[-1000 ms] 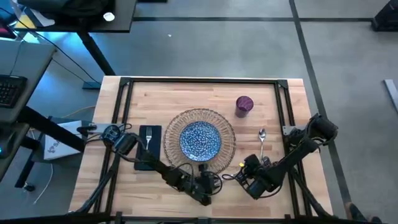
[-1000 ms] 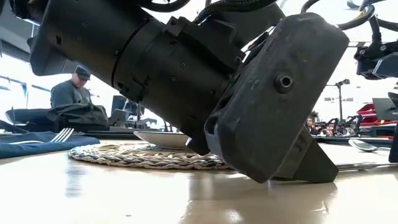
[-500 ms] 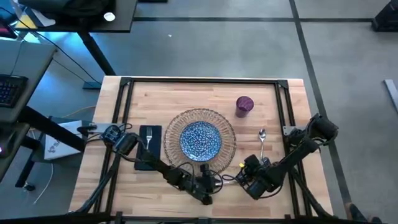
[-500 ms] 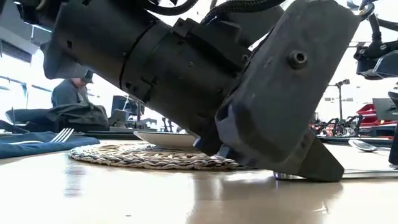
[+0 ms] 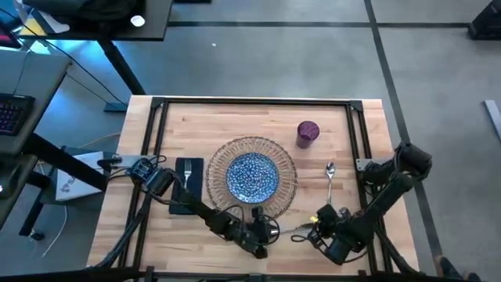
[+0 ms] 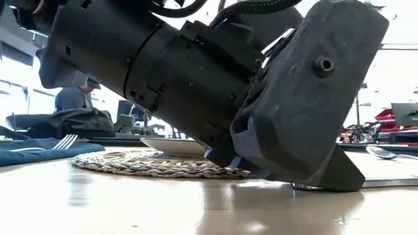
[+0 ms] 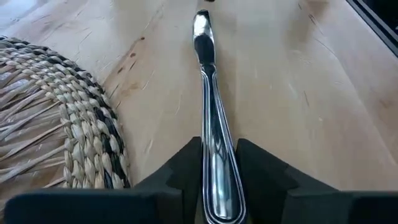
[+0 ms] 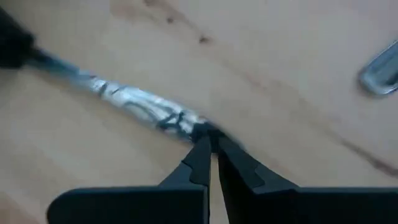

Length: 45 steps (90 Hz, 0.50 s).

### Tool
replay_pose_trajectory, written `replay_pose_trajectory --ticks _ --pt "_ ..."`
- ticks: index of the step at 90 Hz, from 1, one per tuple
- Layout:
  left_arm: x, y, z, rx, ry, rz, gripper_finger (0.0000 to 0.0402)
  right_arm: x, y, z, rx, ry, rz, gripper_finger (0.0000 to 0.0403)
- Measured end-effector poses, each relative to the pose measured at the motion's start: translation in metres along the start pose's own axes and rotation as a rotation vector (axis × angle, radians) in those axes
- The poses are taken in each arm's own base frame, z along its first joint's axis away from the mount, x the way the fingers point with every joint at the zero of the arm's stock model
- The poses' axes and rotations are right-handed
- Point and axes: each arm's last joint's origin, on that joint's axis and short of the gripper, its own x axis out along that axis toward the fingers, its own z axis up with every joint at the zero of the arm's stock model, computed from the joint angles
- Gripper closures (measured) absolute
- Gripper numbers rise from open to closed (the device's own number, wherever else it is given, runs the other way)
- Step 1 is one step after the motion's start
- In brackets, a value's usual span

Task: Set table place
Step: Move the silver knife to the left of the silver spoon on the table

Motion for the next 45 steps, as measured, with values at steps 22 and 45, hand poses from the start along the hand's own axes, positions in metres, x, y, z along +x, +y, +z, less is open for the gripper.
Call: replay_pose_trajectory --ticks 22,45 --pt "-0.001 -0.002 -0.001 0.013 -0.007 0.000 0.0326 0.014 0.008 0.002 -0.009 0.019 -0.006 0.0403" --pt "-0.001 -0.002 0.000 0.011 -0.016 0.002 0.0321 0.020 0.010 0.001 -0.010 0.033 -0.012 0.0403"
